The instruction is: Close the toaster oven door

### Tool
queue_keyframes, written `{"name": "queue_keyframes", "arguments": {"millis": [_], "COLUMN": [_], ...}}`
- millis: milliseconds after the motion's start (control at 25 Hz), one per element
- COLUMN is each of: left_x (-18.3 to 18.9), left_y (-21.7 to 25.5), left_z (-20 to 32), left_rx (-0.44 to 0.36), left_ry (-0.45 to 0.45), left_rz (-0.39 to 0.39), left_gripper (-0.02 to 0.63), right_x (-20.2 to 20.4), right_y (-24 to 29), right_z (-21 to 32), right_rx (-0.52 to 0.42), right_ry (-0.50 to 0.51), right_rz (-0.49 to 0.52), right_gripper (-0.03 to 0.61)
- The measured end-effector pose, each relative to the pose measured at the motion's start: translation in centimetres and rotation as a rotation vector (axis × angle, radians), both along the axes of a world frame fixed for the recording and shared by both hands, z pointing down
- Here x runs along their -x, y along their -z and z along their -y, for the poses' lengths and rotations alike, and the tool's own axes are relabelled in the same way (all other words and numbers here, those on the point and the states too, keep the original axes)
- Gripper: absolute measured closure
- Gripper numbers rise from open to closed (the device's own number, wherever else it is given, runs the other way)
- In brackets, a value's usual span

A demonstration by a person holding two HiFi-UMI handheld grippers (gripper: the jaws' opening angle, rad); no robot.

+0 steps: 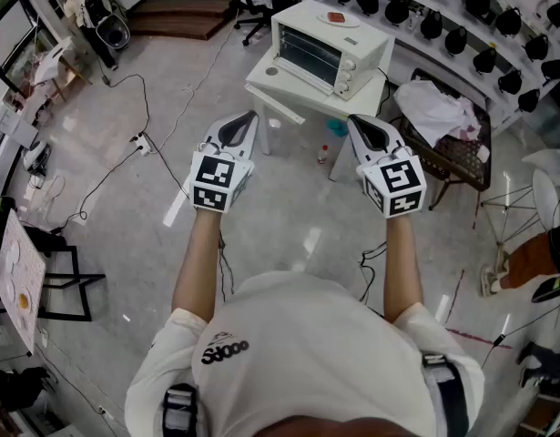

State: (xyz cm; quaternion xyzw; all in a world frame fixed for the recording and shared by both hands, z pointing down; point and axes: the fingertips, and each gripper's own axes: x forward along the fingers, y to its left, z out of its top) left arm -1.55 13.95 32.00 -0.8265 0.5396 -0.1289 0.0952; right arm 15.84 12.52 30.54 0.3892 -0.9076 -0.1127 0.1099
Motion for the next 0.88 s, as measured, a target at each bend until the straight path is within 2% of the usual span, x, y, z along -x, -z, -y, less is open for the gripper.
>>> {"name": "queue_keyframes", "arguments": {"millis": [240,720,880], "left_x": [-1.8,-6.9,-7.0], "left_y": [-0.3,-3.3,-3.7], "left_z": [0.2,2.4,4.3], "left_rx": [0.010,0.067,0.080], "left_ry": [-0.010,-0.021,-0.018], "left_rz": [0.017,0.025,0.031], "left_gripper": [0.594,0.594,0.592], "right_x": [-1.5,-7.2,-8.2], "right_y": [-0.5,-2.7,-3.4], "right_z": [0.5,3.1,5.4], "right_rx": [0.009,0.019,0.031], "right_ry": [-0.002,-0.007,-0.035], "right_rz": [0.002,0.090,0.071], "right_gripper": [0.569,0.569,0.569]}}
